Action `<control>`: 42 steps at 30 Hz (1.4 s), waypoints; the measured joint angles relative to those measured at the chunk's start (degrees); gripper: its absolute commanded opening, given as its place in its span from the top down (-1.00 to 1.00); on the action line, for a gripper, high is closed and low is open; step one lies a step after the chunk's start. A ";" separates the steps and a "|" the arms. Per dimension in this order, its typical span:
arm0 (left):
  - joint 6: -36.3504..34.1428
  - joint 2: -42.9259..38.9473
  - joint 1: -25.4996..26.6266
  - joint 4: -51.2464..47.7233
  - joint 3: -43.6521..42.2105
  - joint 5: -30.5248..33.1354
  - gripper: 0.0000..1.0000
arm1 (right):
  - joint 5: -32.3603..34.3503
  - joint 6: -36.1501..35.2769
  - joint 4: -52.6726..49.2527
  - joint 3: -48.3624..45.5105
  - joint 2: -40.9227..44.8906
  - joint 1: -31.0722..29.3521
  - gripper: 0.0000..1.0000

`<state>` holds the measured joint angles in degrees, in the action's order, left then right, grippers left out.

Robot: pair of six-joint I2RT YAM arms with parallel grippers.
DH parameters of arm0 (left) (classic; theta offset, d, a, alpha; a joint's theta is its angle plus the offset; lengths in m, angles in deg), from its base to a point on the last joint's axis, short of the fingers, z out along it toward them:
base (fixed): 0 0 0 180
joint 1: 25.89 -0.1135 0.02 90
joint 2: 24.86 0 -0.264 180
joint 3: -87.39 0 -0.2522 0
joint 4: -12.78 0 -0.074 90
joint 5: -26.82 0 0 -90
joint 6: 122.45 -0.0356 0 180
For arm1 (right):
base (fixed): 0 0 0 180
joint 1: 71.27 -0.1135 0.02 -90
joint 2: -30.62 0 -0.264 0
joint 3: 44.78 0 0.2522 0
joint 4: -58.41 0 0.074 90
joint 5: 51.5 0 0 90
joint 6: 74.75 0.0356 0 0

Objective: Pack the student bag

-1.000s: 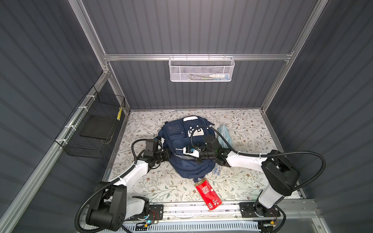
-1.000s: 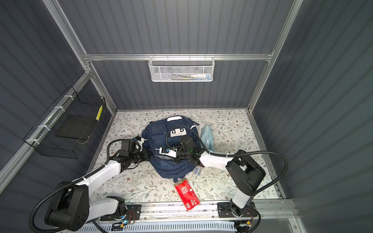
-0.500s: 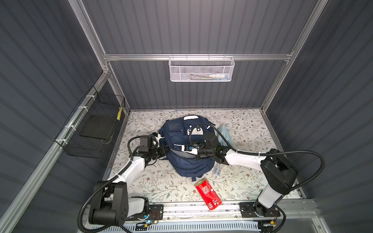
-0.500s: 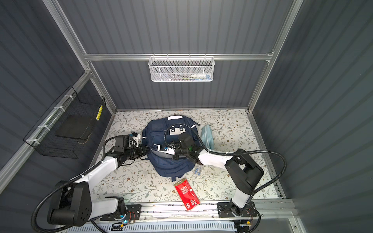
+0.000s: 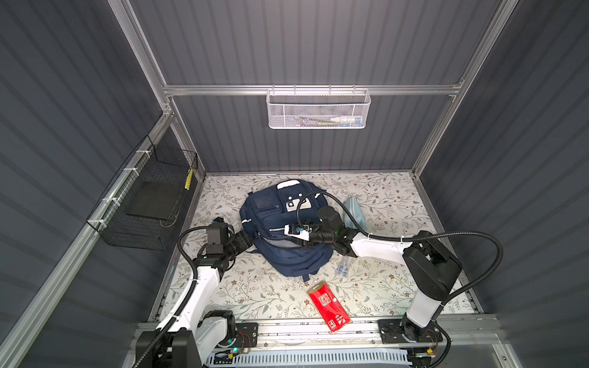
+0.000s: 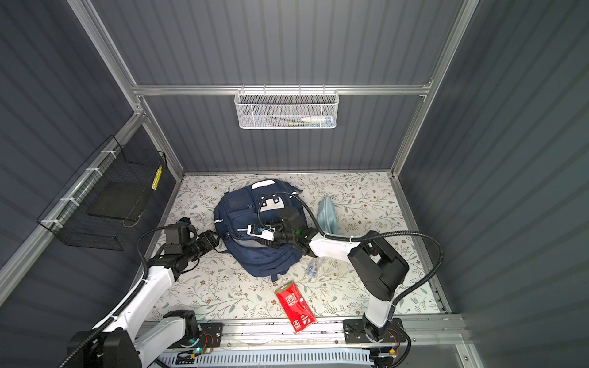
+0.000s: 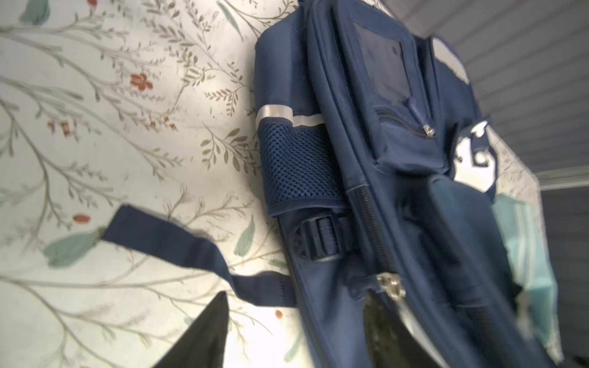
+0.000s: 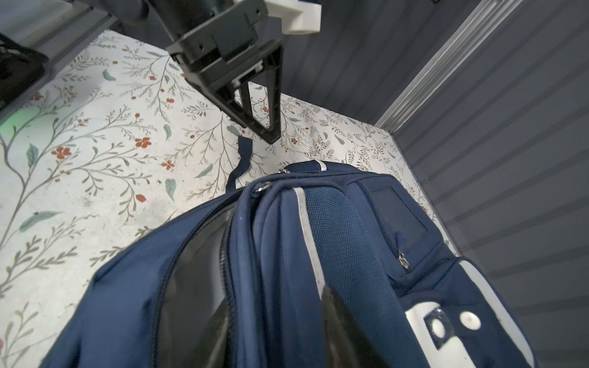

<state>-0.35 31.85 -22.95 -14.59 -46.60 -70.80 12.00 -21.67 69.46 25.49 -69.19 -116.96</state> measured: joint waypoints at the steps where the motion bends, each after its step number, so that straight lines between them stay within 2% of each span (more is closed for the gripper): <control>1: -0.17 -0.85 0.63 -1.27 0.66 0.48 -0.48 | 1.09 0.46 -0.15 -1.03 1.16 -0.11 -0.04; 3: -1.25 -2.16 3.74 -3.72 3.23 1.75 -0.53 | 3.04 1.73 -0.57 -3.48 4.35 -0.39 -0.11; 6: -4.57 -1.40 11.47 -5.09 9.05 2.14 -0.63 | 6.54 6.95 -1.79 -7.54 10.75 -0.85 -0.23; 10: -11.47 6.14 26.71 -5.70 17.79 5.62 -0.68 | 12.44 17.31 -7.76 -10.78 19.26 -1.53 -0.35; 12: -14.34 10.12 32.72 -5.92 20.09 7.67 -0.69 | 16.63 21.44 -11.80 -12.39 22.58 -3.10 -0.36; 14: -16.83 13.35 36.35 -6.56 20.76 8.79 -0.75 | 20.48 25.14 -16.22 -14.62 25.24 -6.01 -0.37; 21: -22.77 24.20 40.48 -10.32 22.05 16.00 -0.93 | 26.75 39.12 -28.09 -25.75 30.08 -13.35 -0.36; 25: -23.28 24.65 42.14 -10.03 22.12 18.08 -0.96 | 28.44 44.92 -30.40 -28.89 29.70 -18.36 -0.29; 28: -23.34 25.88 42.25 -10.40 22.82 19.96 -0.93 | 30.18 48.85 -30.40 -29.14 27.56 -19.52 -0.20; 30: -23.08 27.65 42.36 -11.19 24.17 21.64 -0.92 | 32.87 52.43 -30.88 -28.72 24.98 -19.65 -0.09; 32: -22.38 28.81 42.40 -11.43 24.81 23.34 -0.91 | 36.28 56.02 -32.06 -26.32 22.23 -19.78 0.11; 34: -21.29 28.76 42.42 -11.87 24.81 24.39 -0.90 | 39.91 60.15 -33.00 -23.26 17.70 -19.74 0.44; 37: -19.74 28.11 42.51 -12.09 24.81 25.46 -0.90 | 43.87 63.21 -32.09 -19.93 13.14 -19.71 0.78; 42: -17.57 27.54 42.34 -12.11 24.81 27.04 -0.89 | 46.58 63.36 -28.81 -20.50 12.28 -14.97 0.84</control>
<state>-17.93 59.39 19.39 -26.70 -21.80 -43.76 58.57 41.69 40.66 4.99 -56.90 -131.93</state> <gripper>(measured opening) 0.948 0.078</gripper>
